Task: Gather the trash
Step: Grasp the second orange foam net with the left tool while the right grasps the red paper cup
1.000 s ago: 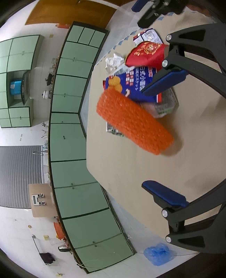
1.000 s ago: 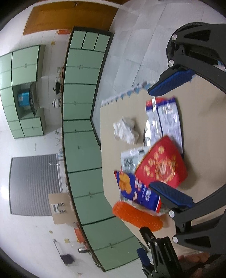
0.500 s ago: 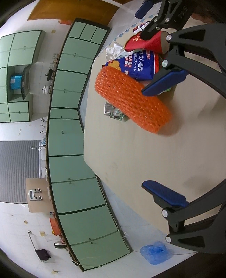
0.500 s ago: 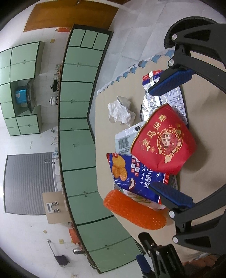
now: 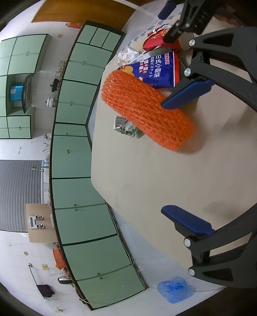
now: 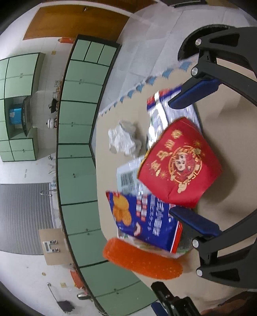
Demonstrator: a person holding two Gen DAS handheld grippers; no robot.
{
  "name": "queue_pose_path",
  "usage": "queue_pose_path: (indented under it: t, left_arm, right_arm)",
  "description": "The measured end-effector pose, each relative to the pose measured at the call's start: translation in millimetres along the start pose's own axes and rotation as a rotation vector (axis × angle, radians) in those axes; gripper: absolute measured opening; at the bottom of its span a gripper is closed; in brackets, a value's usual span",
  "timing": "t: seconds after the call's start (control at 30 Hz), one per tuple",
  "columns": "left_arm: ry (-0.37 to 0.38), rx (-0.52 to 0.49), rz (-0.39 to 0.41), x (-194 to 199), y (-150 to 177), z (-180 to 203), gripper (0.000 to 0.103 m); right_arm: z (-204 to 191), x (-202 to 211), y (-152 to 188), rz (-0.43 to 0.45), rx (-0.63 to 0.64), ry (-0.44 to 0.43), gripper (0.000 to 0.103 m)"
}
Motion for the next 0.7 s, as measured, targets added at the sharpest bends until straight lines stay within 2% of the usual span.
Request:
queue_pose_path:
  t: [0.17, 0.57, 0.7]
  left_arm:
    - [0.021, -0.006, -0.007, -3.4, -0.2, 6.3, 0.094]
    - [0.030, -0.019, -0.016, -5.5, 0.8, 13.4, 0.094]
    - [0.035, -0.019, -0.022, -7.7, 1.9, 15.5, 0.094]
  right_arm:
    - [13.4, -2.6, 1.2, -0.022, -0.023, -0.012, 0.097]
    - [9.2, -21.5, 11.3, -0.082, -0.041, -0.049, 0.096]
    - [15.0, -21.5, 11.1, -0.087, -0.058, -0.089, 0.085]
Point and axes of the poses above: each gripper's, at about its wrist camera, not at the fingertips, and x roughly against the way its jaws point, z to its right, y to its underside, the point moved 3 cm from there along -x, roughly the way its jaws point, and after that the axes turned 1 degree about -z, right-handed, at the moved point
